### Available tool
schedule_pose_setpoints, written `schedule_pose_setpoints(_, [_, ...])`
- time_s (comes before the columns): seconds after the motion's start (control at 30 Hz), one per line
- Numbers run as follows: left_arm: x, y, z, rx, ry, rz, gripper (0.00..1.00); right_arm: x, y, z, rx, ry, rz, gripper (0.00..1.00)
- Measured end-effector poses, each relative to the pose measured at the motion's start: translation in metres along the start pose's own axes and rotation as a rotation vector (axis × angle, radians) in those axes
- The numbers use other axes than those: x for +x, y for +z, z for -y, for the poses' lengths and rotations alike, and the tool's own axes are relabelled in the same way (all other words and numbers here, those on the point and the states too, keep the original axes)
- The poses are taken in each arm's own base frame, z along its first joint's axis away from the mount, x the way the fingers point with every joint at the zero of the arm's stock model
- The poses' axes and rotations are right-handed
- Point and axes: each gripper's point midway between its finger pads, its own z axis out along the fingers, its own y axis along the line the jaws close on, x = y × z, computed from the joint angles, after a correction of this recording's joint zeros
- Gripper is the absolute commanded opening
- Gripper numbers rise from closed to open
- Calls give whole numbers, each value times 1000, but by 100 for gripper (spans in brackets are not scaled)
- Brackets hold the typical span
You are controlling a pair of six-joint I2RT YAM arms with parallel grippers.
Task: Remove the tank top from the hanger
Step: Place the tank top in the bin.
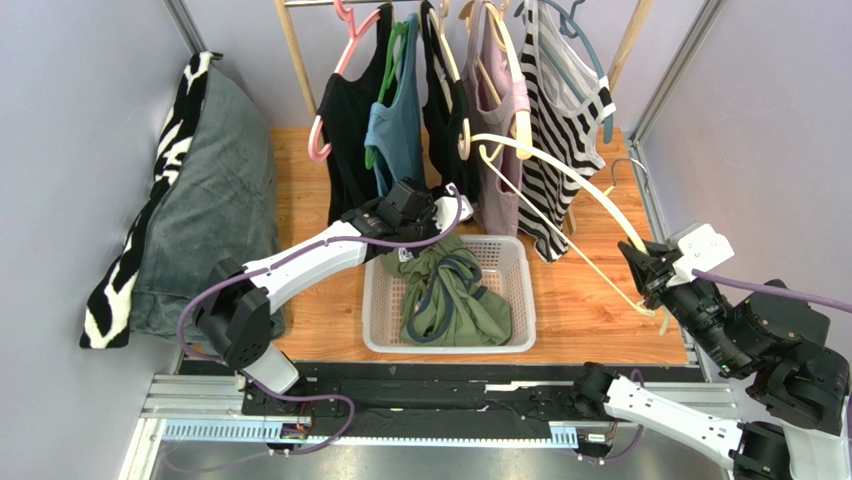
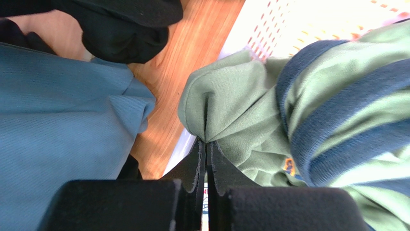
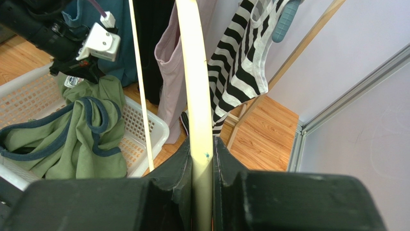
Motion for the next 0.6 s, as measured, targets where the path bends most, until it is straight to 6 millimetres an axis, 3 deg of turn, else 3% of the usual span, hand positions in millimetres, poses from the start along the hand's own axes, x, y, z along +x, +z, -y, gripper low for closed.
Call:
schedule_pose_setpoints(0.3, [-21, -35, 12, 68, -64, 50, 0, 2, 1, -2, -2, 5, -6, 0])
schedule_pose_setpoints(0.5, [-25, -51, 50, 219, -49, 54, 0, 2, 1, -2, 0, 12, -6, 0])
schedule_pose_setpoints(0.6, [-13, -51, 74, 265, 14, 30, 0, 2, 1, -1, 2, 15, -7, 0])
